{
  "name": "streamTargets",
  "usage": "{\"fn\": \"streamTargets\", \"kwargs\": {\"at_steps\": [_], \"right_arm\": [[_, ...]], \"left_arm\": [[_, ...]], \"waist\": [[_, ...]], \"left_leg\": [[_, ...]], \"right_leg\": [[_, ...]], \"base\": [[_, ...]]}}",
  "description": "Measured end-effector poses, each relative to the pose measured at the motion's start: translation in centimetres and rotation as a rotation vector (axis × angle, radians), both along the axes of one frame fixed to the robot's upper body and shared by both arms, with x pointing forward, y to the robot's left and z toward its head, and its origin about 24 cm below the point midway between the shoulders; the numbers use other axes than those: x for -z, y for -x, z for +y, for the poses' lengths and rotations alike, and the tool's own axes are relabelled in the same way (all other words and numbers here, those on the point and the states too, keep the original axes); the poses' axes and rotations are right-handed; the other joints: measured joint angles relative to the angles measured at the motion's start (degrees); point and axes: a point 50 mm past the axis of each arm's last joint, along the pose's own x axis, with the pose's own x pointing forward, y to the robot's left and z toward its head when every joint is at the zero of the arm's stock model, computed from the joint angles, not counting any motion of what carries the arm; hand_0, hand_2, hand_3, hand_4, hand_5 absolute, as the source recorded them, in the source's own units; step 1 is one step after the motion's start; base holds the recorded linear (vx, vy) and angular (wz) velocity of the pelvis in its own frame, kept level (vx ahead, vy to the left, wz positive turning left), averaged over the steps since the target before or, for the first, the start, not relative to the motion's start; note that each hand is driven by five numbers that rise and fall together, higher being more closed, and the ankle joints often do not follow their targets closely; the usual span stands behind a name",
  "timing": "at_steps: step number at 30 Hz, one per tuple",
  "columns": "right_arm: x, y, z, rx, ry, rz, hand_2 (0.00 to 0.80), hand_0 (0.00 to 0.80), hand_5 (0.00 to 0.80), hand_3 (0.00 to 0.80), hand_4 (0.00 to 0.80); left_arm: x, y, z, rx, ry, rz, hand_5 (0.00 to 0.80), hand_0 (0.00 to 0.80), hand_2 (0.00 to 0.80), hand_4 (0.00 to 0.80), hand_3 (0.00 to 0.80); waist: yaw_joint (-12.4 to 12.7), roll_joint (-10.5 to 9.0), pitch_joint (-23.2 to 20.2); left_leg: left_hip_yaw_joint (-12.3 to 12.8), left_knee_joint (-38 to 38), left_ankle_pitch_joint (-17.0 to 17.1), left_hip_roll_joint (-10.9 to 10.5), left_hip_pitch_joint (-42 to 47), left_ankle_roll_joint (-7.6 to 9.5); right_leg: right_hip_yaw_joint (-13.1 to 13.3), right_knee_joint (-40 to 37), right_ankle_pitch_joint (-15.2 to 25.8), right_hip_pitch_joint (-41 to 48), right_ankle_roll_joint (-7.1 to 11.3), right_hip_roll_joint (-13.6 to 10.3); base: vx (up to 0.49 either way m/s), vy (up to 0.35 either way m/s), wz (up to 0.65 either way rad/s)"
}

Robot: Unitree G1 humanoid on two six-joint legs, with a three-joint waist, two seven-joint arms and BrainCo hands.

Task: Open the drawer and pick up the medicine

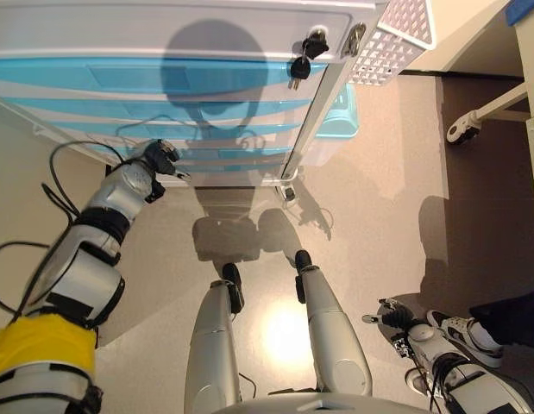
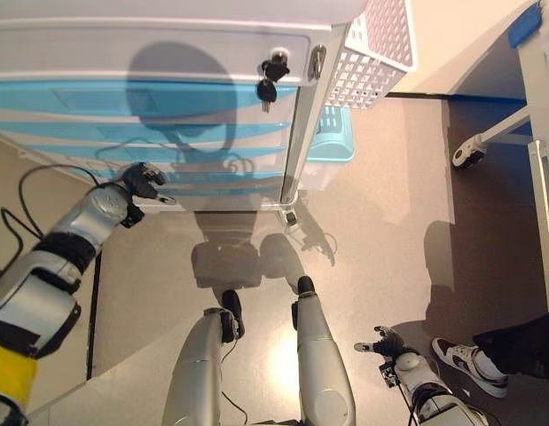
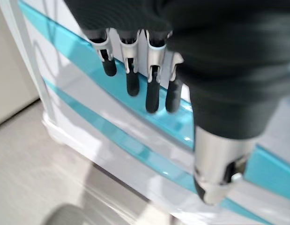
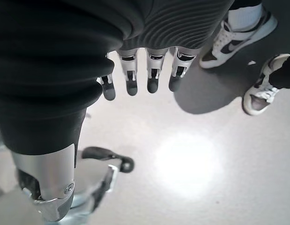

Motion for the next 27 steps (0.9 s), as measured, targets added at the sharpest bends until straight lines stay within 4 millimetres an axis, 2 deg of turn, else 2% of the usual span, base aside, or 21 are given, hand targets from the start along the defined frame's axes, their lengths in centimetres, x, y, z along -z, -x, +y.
{"fn": "streamTargets", "kwargs": {"at_steps": [1, 2, 3, 5, 6, 7, 9, 10, 12, 13, 14, 15, 16, 18, 20, 22, 24, 25, 27], "right_arm": [[0.3, 0.6, 0.0, 0.004, -0.001, 0.018, 0.0, 0.0, 0.0, 0.0, 0.0], [0.5, 0.9, 0.1, 0.007, -0.004, 0.028, 0.0, 0.0, 0.0, 0.0, 0.0], [1.0, 1.7, 0.4, 0.01, -0.012, 0.05, 0.0, 0.0, 0.0, 0.0, 0.0], [1.4, 2.5, 0.5, 0.017, -0.017, 0.074, 0.0, 0.0, 0.0, 0.0, 0.0], [1.8, 3.2, 0.7, 0.026, -0.024, 0.092, 0.0, 0.0, 0.0, 0.0, 0.0], [2.0, 3.6, 0.7, 0.032, -0.023, 0.102, 0.0, 0.0, 0.0, 0.0, 0.0], [2.1, 4.3, 0.1, 0.052, -0.009, 0.123, 0.0, 0.0, 0.0, 0.0, 0.0], [2.2, 4.6, 0.0, 0.063, -0.01, 0.126, 0.0, 0.0, 0.0, 0.0, 0.0], [2.4, 5.6, -0.5, 0.08, -0.001, 0.152, 0.0, 0.0, 0.0, 0.0, 0.0], [2.6, 6.1, -0.5, 0.081, 0.002, 0.166, 0.0, 0.0, 0.0, 0.0, 0.0], [2.7, 6.5, -0.5, 0.075, 0.006, 0.178, 0.0, 0.0, 0.0, 0.0, 0.0], [2.8, 6.7, -0.6, 0.071, 0.009, 0.181, 0.0, 0.0, 0.0, 0.0, 0.0], [2.7, 6.6, -0.5, 0.07, 0.009, 0.18, 0.0, 0.0, 0.0, 0.0, 0.0], [2.9, 6.7, -0.2, 0.071, 0.0, 0.187, 0.0, 0.0, 0.0, 0.0, 0.0], [3.4, 8.4, -0.2, 0.094, -0.008, 0.226, 0.0, 0.0, 0.0, 0.0, 0.0], [3.7, 9.3, -0.2, 0.178, -0.042, 0.238, 0.0, 0.0, 0.0, 0.0, 0.0], [4.1, 10.4, 0.0, 0.248, -0.082, 0.249, 0.0, 0.0, 0.0, 0.0, 0.0], [4.1, 10.6, 0.0, 0.264, -0.09, 0.249, 0.0, 0.0, 0.0, 0.0, 0.0], [4.5, 12.2, 0.1, 0.365, -0.136, 0.273, 0.0, 0.0, 0.0, 0.0, 0.0]], "left_arm": [[2.4, 0.9, -0.7, 0.012, 0.082, 0.034, 0.0, 0.0, 0.0, 0.0, 0.0], [3.8, 1.6, -0.9, 0.007, 0.128, 0.058, 0.0, 0.0, 0.0, 0.0, 0.0], [6.7, 3.0, -1.3, -0.013, 0.212, 0.114, 0.0, 0.0, 0.0, 0.0, 0.0], [9.5, 4.8, -1.6, -0.059, 0.339, 0.161, 0.0, 0.0, 0.0, 0.0, 0.0], [12.2, 6.9, -1.5, -0.092, 0.389, 0.231, 0.0, 0.0, 0.0, 0.0, 0.0], [13.1, 7.7, -1.4, -0.115, 0.421, 0.248, 0.0, 0.0, 0.0, 0.0, 0.0], [16.4, 11.2, -0.7, -0.199, 0.479, 0.337, 0.0, 0.0, 0.0, 0.0, 0.0], [17.5, 12.6, -0.4, -0.248, 0.518, 0.356, 0.0, 0.0, 0.0, 0.0, 0.0], [20.5, 16.6, 0.4, -0.35, 0.552, 0.464, 0.0, 0.0, 0.0, 0.0, 0.0], [21.2, 17.7, 0.7, -0.385, 0.559, 0.493, 0.0, 0.0, 0.0, 0.0, 0.0], [22.4, 19.7, 1.3, -0.455, 0.573, 0.538, 0.0, 0.0, 0.0, 0.0, 0.0], [22.8, 20.4, 1.5, -0.482, 0.571, 0.56, 0.0, 0.0, 0.0, 0.0, 0.0], [23.7, 22.2, 1.9, -0.543, 0.59, 0.591, 0.0, 0.0, 0.0, 0.0, 0.0], [25.3, 25.3, 1.8, -0.677, 0.65, 0.645, 0.0, 0.0, 0.0, 0.0, 0.0], [26.8, 28.5, 0.8, -0.747, 0.657, 0.747, 0.0, 0.0, 0.0, 0.0, 0.0], [27.5, 29.8, -0.2, -0.75, 0.63, 0.802, 0.0, 0.0, 0.0, 0.0, 0.0], [27.9, 30.7, -1.1, -0.73, 0.612, 0.846, 0.0, 0.0, 0.0, 0.0, 0.0], [28.0, 30.8, -1.3, -0.725, 0.61, 0.852, 0.0, 0.0, 0.0, 0.0, 0.0], [28.4, 31.2, -2.6, -0.713, 0.611, 0.872, 0.0, 0.0, 0.0, 0.0, 0.0]], "waist": [[0.26, 0.25, -0.51], [0.41, 0.25, -1.02], [0.7, 0.56, -2.55], [1.24, 0.99, -3.04], [1.99, 1.3, -3.26], [1.57, 1.51, -3.65], [3.3, 2.57, -4.51], [3.38, 2.89, -4.69], [3.57, 4.01, -6.36], [3.58, 4.08, -7.34], [4.42, 4.39, -9.7], [4.92, 4.41, -10.63], [5.05, 4.85, -11.9], [5.07, 4.84, -13.08], [4.96, 4.29, -16.42], [5.12, 3.85, -17.04], [5.17, 3.43, -18.13], [5.14, 3.41, -18.33], [4.91, 3.7, -19.06]], "left_leg": [[-0.09, -2.03, 0.3, -0.39, 2.48, -0.13], [-0.28, -3.29, 0.53, -0.56, 3.84, -0.23], [-0.67, -5.97, 1.41, -0.96, 5.98, -0.48], [-1.58, -9.48, 2.88, -1.32, 9.33, -0.53], [-2.71, -12.99, 4.07, -1.65, 12.72, -0.91], [-3.1, -14.47, 4.65, -1.86, 14.15, -1.06], [-4.23, -19.98, 6.66, -1.89, 18.72, -1.49], [-4.87, -22.15, 7.87, -2.0, 21.12, -1.76], [-6.48, -28.47, 10.14, -1.5, 27.41, -2.45], [-6.5, -30.12, 10.63, -1.56, 28.99, -2.63], [-6.51, -32.16, 11.04, -0.87, 30.53, -3.04], [-6.49, -32.71, 11.18, -0.77, 30.89, -3.2], [-6.83, -33.74, 11.48, 0.07, 31.64, -3.54], [-7.08, -35.19, 11.96, 0.55, 34.5, -3.83], [-6.83, -36.29, 11.74, 1.22, 36.14, -4.12], [-6.87, -37.84, 12.19, 2.05, 37.75, -4.93], [-6.89, -38.16, 12.18, 2.59, 38.22, -4.95], [-6.91, -38.23, 12.24, 2.68, 38.35, -5.04], [-7.09, -38.58, 12.36, 2.81, 39.76, -5.2]], "right_leg": [[-0.13, -1.75, 0.22, 2.44, -0.03, -0.26], [-0.41, -2.63, 0.22, 3.7, -0.11, -0.54], [-1.09, -4.61, 0.41, 5.79, -0.38, -1.03], [-2.21, -7.86, 1.18, 9.45, -0.6, -1.31], [-3.46, -10.35, 1.46, 12.91, -0.91, -1.62], [-4.04, -11.74, 1.7, 14.47, -1.07, -1.74], [-6.14, -15.01, 1.92, 18.84, -1.59, -2.05], [-6.68, -16.74, 2.43, 21.12, -1.77, -2.0], [-9.43, -22.42, 3.43, 28.14, -2.37, -1.58], [-9.71, -23.78, 3.68, 29.35, -2.52, -1.33], [-9.92, -25.14, 3.63, 30.66, -2.78, -0.75], [-9.89, -25.31, 3.63, 30.76, -2.98, -0.54], [-10.44, -26.19, 3.64, 32.01, -3.19, -0.06], [-11.07, -28.94, 4.51, 35.75, -3.77, 0.77], [-11.21, -31.08, 4.33, 37.46, -4.12, 1.52], [-11.69, -32.63, 4.74, 39.24, -4.55, 2.32], [-11.83, -32.85, 4.78, 39.75, -4.9, 2.9], [-11.92, -32.86, 4.8, 39.85, -4.95, 2.99], [-12.3, -33.67, 4.91, 41.64, -5.1, 3.12]], "base": [[0.072, -0.099, 0.05], [0.086, -0.117, 0.13], [0.101, -0.116, 0.19], [0.104, -0.128, 0.26], [0.073, -0.094, 0.33], [0.125, -0.138, 0.41], [0.148, -0.183, 0.34], [0.169, -0.2, 0.34], [0.134, -0.184, 0.39], [0.053, -0.117, 0.24], [0.054, -0.083, 0.04], [0.071, -0.119, 0.03], [0.078, -0.155, 0.06], [0.053, -0.113, 0.05], [0.051, -0.087, 0.0], [0.043, -0.054, 0.09], [0.03, -0.043, 0.02], [0.007, -0.037, 0.02], [0.022, -0.022, 0.05]]}}
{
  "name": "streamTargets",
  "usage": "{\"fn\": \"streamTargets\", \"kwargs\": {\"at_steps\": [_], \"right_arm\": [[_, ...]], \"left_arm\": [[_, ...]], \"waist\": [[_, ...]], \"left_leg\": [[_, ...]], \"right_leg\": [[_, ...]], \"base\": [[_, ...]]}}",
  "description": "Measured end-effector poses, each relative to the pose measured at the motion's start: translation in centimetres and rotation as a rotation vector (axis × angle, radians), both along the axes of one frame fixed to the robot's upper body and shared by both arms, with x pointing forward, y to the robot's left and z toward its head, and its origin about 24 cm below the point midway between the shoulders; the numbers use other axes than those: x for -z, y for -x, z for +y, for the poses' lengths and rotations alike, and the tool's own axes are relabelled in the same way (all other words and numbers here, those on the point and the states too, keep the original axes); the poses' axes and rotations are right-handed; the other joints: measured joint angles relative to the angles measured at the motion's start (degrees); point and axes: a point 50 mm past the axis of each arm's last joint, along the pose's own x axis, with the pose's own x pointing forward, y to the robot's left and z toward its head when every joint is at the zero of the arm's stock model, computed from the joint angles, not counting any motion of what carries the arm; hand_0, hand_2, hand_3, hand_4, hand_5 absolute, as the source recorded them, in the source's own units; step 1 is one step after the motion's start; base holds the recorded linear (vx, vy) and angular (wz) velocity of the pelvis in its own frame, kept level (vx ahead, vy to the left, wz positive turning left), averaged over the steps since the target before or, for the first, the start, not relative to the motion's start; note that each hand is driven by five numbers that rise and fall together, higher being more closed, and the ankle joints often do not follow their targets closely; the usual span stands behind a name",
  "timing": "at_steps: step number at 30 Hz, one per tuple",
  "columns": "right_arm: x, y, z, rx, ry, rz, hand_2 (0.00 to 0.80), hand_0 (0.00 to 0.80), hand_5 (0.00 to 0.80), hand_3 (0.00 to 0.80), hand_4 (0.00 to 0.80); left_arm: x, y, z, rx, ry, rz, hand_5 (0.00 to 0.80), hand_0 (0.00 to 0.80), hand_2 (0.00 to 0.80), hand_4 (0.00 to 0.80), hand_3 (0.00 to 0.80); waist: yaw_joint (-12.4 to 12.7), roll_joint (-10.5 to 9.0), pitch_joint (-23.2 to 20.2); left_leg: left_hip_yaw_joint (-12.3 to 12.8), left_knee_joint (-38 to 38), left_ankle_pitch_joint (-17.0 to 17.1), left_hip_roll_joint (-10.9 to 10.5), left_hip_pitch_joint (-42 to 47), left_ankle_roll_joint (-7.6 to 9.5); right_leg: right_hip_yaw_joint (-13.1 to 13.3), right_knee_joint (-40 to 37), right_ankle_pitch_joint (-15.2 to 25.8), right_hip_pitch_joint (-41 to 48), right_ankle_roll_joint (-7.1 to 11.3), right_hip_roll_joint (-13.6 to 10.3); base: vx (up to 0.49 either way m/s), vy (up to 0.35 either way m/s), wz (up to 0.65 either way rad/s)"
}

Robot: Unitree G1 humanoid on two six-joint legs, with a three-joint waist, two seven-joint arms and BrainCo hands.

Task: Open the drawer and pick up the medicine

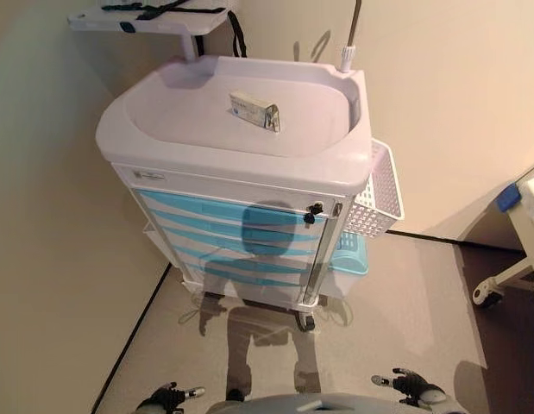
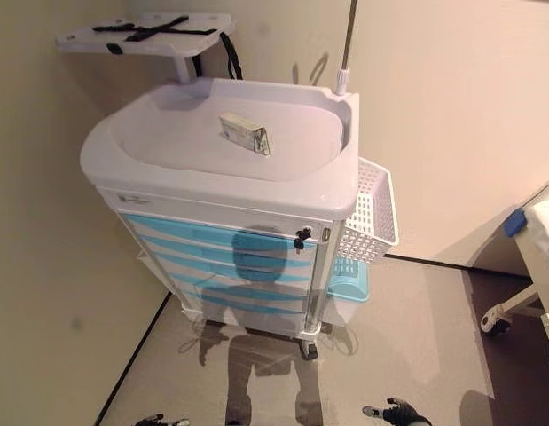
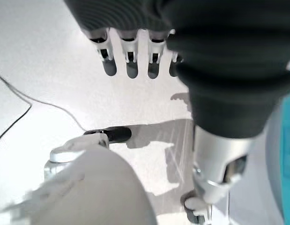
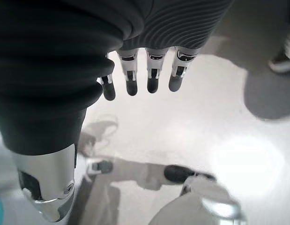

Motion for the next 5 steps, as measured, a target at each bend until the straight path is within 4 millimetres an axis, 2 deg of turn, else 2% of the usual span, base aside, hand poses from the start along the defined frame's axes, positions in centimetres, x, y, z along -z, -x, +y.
{"fn": "streamTargets", "kwargs": {"at_steps": [5], "right_arm": [[0.19, 0.86, 0.16, 0.027, -0.019, 0.023, 0.0, 0.0, 0.0, 0.0, 0.0]], "left_arm": [[0.21, -0.17, -1.03, 0.023, 0.024, 0.0, 0.0, 0.0, 0.0, 0.0, 0.0]], "waist": [[-0.21, 1.18, -0.68]], "left_leg": [[0.35, -0.12, -0.23, 0.15, 0.23, 0.31]], "right_leg": [[0.15, -0.01, 0.29, -0.01, -0.07, 0.07]], "base": [[0.025, -0.005, -0.03]]}}
